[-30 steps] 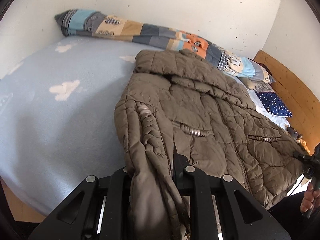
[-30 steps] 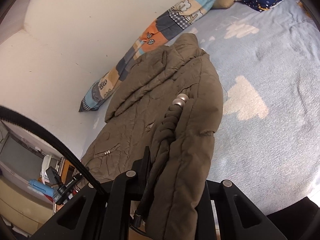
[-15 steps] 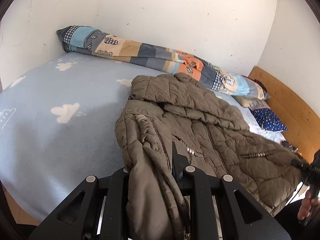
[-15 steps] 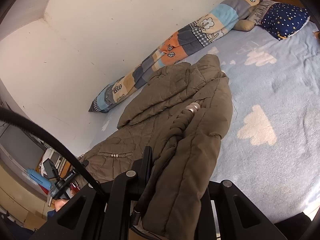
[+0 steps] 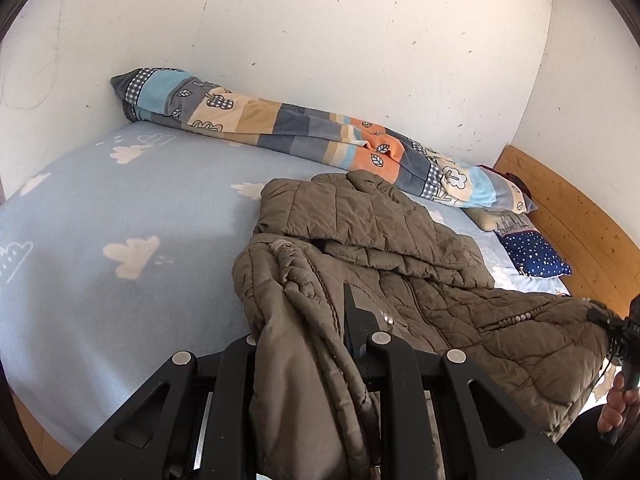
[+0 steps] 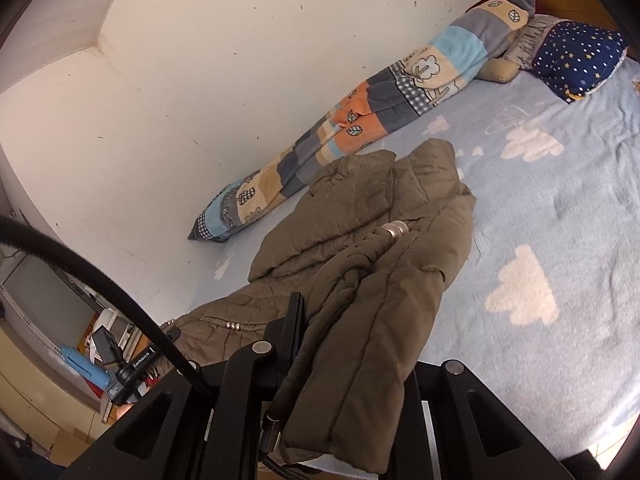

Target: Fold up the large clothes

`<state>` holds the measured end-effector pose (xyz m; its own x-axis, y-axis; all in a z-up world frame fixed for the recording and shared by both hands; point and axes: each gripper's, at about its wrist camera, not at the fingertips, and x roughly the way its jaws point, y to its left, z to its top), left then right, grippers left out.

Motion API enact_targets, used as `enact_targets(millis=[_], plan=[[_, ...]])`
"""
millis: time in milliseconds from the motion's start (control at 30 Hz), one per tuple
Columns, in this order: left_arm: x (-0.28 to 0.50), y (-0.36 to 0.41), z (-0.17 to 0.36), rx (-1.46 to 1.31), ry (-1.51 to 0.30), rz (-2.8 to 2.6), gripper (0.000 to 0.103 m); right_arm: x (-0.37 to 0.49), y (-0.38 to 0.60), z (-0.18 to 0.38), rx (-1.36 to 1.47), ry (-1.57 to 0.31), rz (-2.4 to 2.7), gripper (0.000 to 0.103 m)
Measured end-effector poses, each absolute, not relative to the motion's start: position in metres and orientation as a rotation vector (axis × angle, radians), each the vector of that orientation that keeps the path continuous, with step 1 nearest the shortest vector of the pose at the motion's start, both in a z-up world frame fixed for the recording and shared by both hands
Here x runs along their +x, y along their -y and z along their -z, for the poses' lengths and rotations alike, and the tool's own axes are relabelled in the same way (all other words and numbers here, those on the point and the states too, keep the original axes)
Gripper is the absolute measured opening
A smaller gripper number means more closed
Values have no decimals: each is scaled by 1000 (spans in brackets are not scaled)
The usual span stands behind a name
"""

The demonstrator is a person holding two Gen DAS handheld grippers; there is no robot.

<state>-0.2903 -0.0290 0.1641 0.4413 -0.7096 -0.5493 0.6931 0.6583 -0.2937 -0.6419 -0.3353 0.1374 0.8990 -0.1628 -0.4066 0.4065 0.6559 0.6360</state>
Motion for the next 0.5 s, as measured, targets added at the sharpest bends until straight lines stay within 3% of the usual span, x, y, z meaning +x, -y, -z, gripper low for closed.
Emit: enact_targets(millis=[500], plan=[[-263, 39, -175, -65, -675, 859, 21, -635, 357, -154, 803, -255, 308, 17]])
